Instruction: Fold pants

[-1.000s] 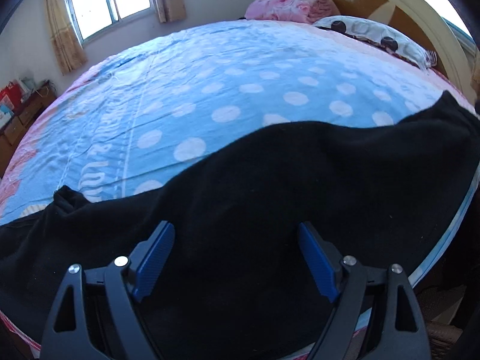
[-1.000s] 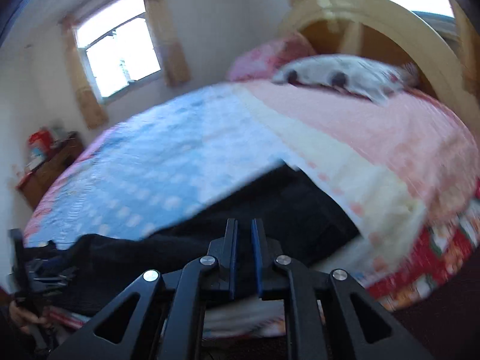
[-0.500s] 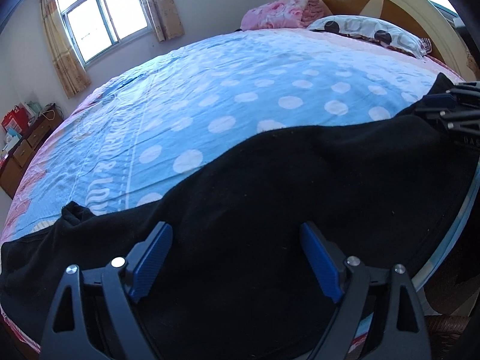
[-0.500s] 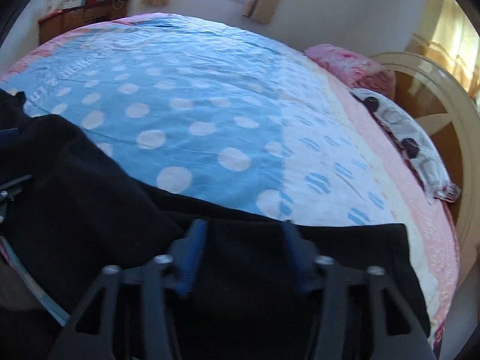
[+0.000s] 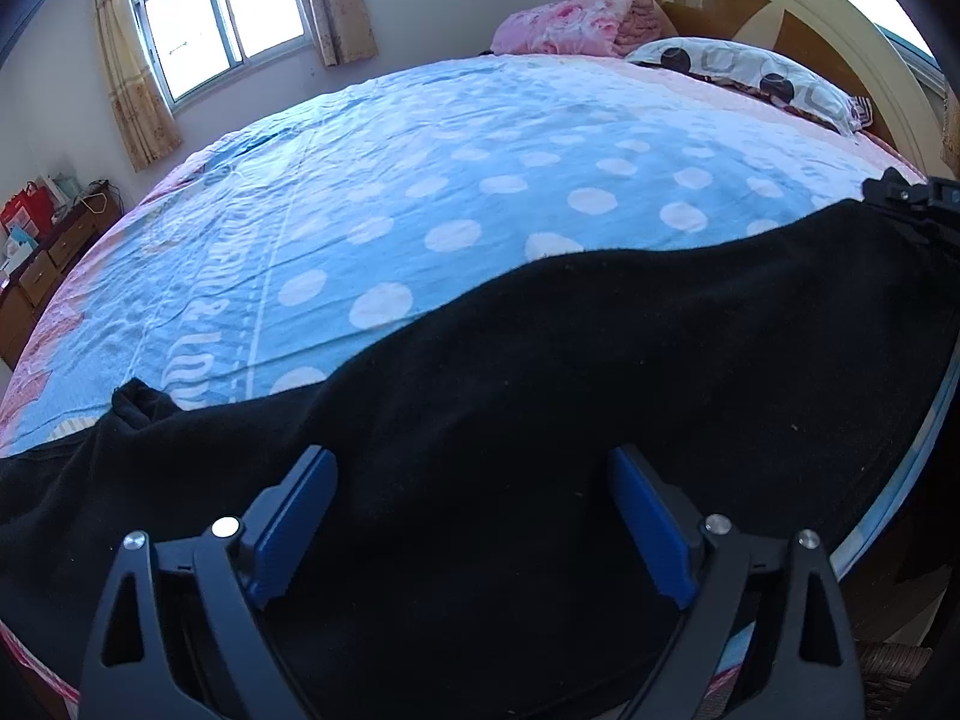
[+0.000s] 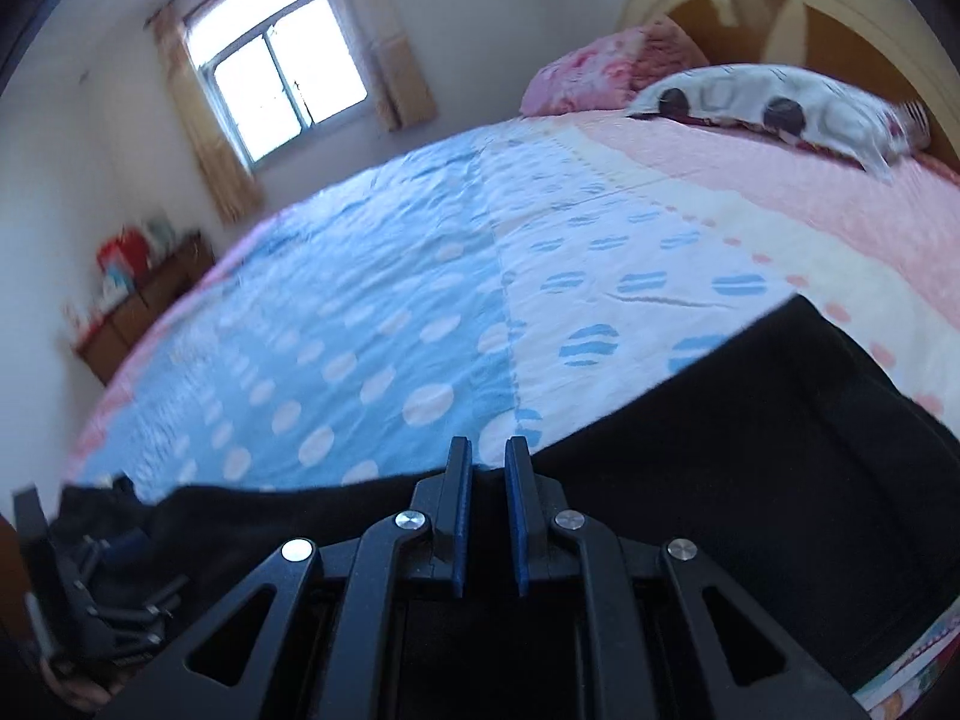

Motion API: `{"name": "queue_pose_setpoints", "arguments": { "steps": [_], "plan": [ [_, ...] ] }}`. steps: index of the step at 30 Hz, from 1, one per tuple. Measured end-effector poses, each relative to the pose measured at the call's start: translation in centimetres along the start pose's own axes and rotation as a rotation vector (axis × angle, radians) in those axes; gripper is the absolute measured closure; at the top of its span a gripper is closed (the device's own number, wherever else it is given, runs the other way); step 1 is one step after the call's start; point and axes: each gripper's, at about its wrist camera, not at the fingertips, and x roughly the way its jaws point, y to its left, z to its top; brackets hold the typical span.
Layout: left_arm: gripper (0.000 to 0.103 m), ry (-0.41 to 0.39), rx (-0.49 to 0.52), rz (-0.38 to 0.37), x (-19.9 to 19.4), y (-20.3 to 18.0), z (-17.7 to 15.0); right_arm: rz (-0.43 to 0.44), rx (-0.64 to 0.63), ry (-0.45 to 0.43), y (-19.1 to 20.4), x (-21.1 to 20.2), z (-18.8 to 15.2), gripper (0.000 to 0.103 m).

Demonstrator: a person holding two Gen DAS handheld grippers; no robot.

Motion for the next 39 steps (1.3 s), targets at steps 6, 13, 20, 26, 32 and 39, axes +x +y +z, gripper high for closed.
{"name": "queue_pose_setpoints", "arguments": {
  "steps": [6, 13, 20, 26, 32, 39],
  "plan": [
    [0.005, 0.006, -0.023, 0.003, 0.2, 0.1, 0.0, 0.081, 0.182, -0.131, -4.7, -5.9, 0.7, 0.091],
    [0.001, 0.027, -0.048, -0.003, 0.2, 0.5, -0.3, -0.201, 0.209, -0.171, -7.8, -8.6, -0.4, 0.093],
    [0.001, 0.032, -0.047, 0.006, 0.3, 0.5, -0.2, -0.203, 0.106, -0.223, -6.5, -9.3, 2.0, 0.049],
    [0.001, 0.03, -0.044, 0.004, 0.3, 0.5, -0.2, -0.287, -0.142, -0.05, -4.8, -3.7, 4.2, 0.053],
    [0.0, 0.028, -0.048, 0.003, 0.3, 0.6, -0.3, -0.345, -0.266, -0.008, -4.3, -1.8, 2.9, 0.095],
    [0.0, 0.029, -0.055, 0.007, 0.3, 0.5, -0.3, -0.349, -0.09, -0.068, -7.3, -2.7, 3.4, 0.095]
  ]
}}
